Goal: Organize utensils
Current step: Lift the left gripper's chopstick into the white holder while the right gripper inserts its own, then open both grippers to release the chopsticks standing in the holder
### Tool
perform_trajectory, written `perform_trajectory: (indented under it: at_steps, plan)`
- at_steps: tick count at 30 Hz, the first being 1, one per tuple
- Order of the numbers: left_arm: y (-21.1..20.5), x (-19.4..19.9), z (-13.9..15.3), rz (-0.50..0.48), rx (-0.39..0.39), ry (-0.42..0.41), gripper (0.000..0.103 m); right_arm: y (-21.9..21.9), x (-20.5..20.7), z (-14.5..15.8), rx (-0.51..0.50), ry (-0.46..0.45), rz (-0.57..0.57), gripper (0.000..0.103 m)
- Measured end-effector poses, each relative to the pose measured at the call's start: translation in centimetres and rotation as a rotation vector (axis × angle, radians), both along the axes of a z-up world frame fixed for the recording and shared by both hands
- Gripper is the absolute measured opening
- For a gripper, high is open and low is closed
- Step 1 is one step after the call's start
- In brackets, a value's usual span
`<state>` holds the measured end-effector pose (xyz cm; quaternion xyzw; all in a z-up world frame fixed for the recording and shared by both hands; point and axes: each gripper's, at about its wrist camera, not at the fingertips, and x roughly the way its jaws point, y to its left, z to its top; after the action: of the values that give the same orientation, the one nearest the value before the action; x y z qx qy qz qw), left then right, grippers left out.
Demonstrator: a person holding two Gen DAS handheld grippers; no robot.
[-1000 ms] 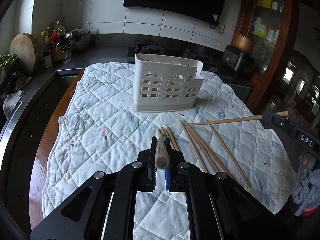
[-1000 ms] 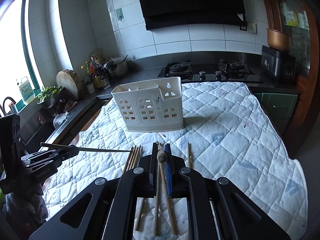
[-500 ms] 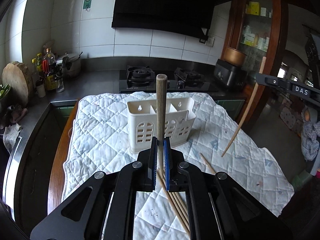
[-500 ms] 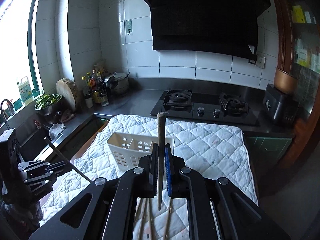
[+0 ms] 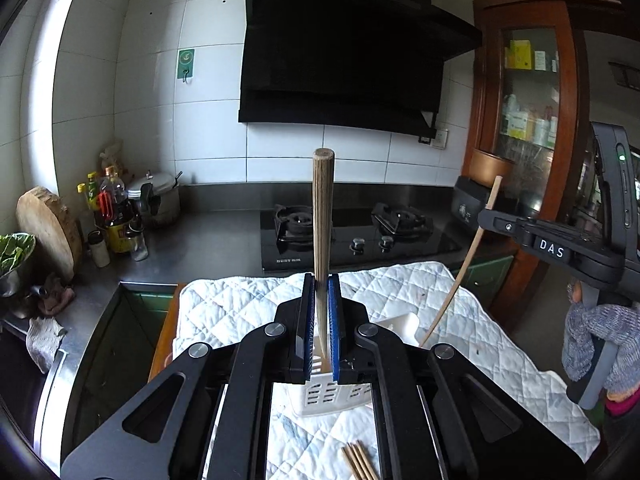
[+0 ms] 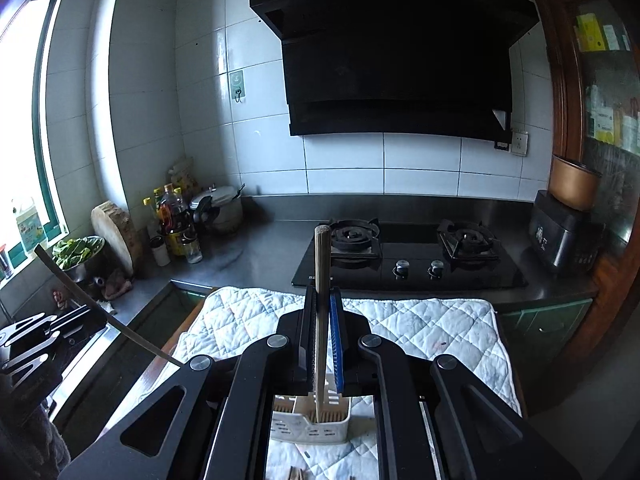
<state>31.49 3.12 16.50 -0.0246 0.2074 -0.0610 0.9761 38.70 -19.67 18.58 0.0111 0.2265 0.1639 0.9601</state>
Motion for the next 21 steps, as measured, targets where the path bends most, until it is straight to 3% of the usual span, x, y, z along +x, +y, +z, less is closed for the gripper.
perform_trajectory:
  at_steps: [15,21]
  plan:
    - [0.6,5.2,-7.3,-0.009,-0.022,0.205,0.006,2.5,3.1,-6.9,-0.046,0.111,0.006,0.007]
    - [-0.6,5.0,-8.0,-0.028,0.010,0.209,0.008,1.8,2.6,-8.2,-0.051,0.128,0.011,0.008]
